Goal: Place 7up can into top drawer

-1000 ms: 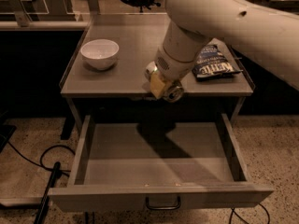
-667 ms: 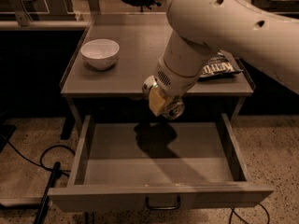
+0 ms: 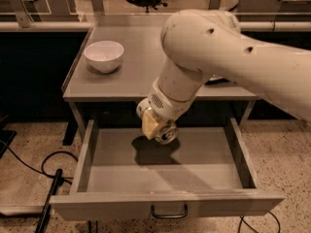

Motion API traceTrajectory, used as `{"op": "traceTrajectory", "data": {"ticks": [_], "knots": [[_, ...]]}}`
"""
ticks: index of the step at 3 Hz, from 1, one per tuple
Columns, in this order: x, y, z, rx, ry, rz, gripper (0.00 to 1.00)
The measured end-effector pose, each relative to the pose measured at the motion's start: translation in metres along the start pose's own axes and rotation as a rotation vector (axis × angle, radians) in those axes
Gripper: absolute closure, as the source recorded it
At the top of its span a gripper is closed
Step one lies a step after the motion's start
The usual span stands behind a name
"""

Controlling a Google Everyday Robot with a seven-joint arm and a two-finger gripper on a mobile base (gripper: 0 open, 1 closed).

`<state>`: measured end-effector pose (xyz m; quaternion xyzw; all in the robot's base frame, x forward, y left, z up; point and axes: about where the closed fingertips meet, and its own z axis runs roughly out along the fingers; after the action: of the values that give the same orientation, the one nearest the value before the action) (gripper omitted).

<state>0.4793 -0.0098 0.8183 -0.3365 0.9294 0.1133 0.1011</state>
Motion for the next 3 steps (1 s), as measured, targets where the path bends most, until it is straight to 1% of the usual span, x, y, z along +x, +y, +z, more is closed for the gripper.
{"op": "traceTrajectory", "data": {"ticks": [1,2,3], "knots": [[0.005,0.022,0.049,-0.092,0.046,0.021,1.00],[0.002,0.033,0.083,-0.157,0.085,0.033,1.00],[0.003,0.033,0.086,-0.162,0.091,0.035,1.00]]}}
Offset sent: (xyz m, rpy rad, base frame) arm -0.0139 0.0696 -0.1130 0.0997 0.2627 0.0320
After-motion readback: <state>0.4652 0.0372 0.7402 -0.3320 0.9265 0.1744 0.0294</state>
